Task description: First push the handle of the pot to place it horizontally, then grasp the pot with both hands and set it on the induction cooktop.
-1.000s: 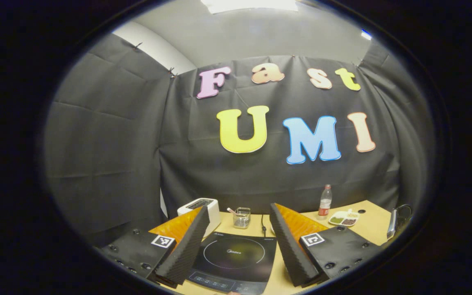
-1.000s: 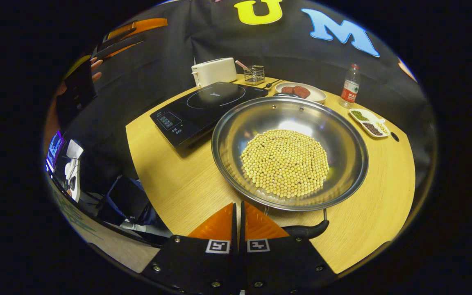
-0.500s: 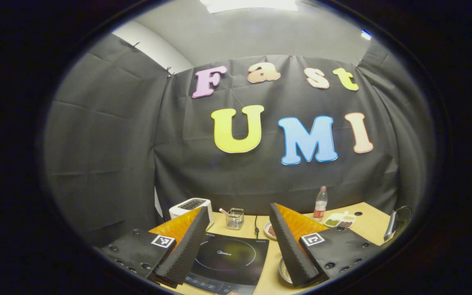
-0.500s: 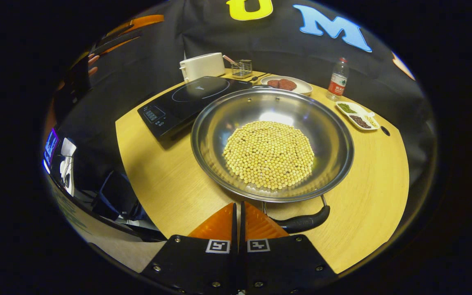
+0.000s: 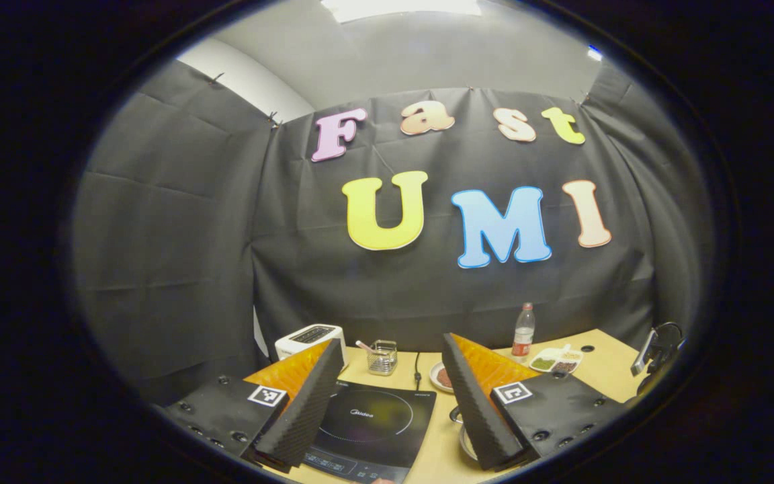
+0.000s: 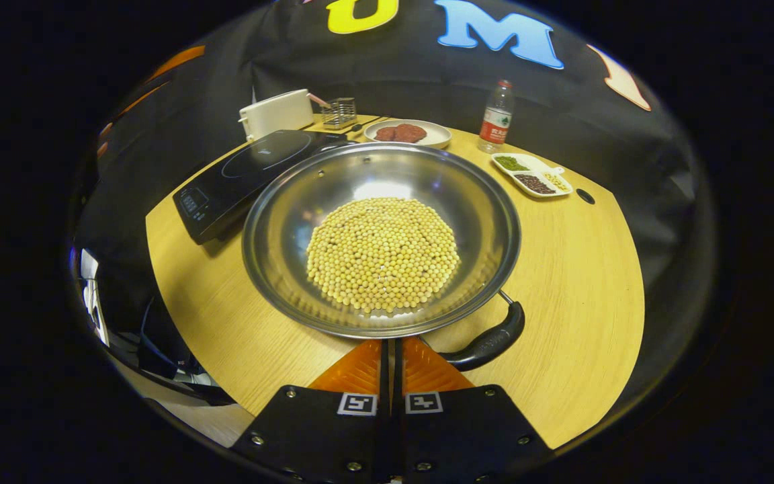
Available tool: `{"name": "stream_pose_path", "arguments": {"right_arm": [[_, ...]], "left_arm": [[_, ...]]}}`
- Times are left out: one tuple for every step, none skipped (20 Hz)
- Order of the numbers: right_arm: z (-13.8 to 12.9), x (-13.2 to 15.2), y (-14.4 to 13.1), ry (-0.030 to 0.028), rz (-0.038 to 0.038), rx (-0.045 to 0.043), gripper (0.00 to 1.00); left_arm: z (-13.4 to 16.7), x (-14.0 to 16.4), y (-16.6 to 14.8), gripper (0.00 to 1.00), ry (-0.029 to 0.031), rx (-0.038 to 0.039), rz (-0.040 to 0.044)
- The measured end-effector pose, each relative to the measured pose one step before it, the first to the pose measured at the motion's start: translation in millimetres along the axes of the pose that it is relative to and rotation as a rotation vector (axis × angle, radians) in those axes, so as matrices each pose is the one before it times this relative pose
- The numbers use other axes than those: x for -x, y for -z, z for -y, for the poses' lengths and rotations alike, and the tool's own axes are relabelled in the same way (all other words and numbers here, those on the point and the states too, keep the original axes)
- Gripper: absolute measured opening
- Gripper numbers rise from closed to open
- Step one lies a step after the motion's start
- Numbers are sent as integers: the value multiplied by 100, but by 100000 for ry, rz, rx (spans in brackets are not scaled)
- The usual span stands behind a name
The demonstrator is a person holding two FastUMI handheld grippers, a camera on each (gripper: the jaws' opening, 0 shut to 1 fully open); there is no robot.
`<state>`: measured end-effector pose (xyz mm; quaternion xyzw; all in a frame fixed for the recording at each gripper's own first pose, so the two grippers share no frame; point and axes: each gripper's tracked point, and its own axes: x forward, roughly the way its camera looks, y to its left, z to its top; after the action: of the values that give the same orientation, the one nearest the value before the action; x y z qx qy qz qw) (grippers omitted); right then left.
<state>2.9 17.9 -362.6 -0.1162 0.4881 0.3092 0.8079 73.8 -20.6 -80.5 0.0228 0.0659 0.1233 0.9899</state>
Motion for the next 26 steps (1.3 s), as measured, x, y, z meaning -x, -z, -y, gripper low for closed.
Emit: {"name": "stream_pose_path", "arguments": {"right_arm": [[603, -86, -54, 748, -192, -1198, 1], [527, -62, -90, 802, 255, -1057, 1], [622, -130, -213, 766, 236, -916, 1], [467, -33, -20, 638, 222, -844, 1], [513, -84, -184, 673, 258, -728, 1], [474, -76, -161, 697, 265, -653, 1], [500, -131, -194, 699, 176, -678, 1], [504, -135, -51, 941, 156, -528, 1], [530, -67, -212, 943, 123, -588, 1], [428, -206, -61, 962, 234, -861, 1], [471, -75, -201, 469, 362, -1038, 1], [358, -106, -183, 558, 710, -1462, 1], [500, 80, -345, 1007, 684, -1080, 1], [390, -165, -329, 1035, 1042, -593, 1], [452, -105, -456, 791, 942, -689, 1], [388, -186, -280, 794, 796, -1370, 1], [456, -164, -434, 732, 764, -1492, 1], [327, -124, -263, 568, 949, -1279, 1], [371, -119, -440, 434, 1408, -1083, 1], [206, -3, -531, 284, 1907, -943, 1], [302, -59, -409, 198, 1480, -414, 1], [331, 47, -378, 805, 1998, 461, 1], [517, 312, -610, 1067, 2559, 79, 1], [193, 592, -591, -312, 3122, -1014, 1], [171, 504, -653, -285, 2993, -1648, 1], [40, 639, -557, -658, 3219, -1825, 1]], "left_arm": [[115, 212, 6, 99, -344, -242, 57], [158, 110, -10, 99, -389, -285, 2], [58, 89, 41, 99, -417, -254, 44], [98, 99, 39, 99, -417, -194, -134], [147, 16, 173, 99, -473, -91, -252], [85, 67, 4, 96, -472, -72, -262], [84, 93, 188, 96, -594, -84, -164], [59, 55, -31, 99, -482, 4, -44], [102, 94, 106, 99, -437, -45, -89], [95, -12, -2, 99, -428, -87, -67], [166, -8, 54, 99, -368, -144, -48], [191, 3, 21, 99, -441, -224, -164], [92, -15, 134, 99, -466, -199, -150], [121, -7, 18, 99, -512, -114, -141], [306, 67, 100, 99, -456, -26, -245], [185, 0, 111, 99, -424, -120, -386], [384, 33, 198, 99, -278, -298, -350], [322, -42, 135, 99, -438, -479, -129], [325, -74, 83, 99, -270, -544, -139], [399, -34, 74, 99, -257, -612, -292], [468, -29, 329, 99, -77, -519, -451], [532, -12, 300, 99, 274, -355, -665], [521, 5, 524, 99, 286, -283, -722], [551, -81, 332, 99, 751, -212, -951], [574, -73, 642, 99, 597, -249, -825], [513, 3, 366, 99, 947, -438, -884]]}}
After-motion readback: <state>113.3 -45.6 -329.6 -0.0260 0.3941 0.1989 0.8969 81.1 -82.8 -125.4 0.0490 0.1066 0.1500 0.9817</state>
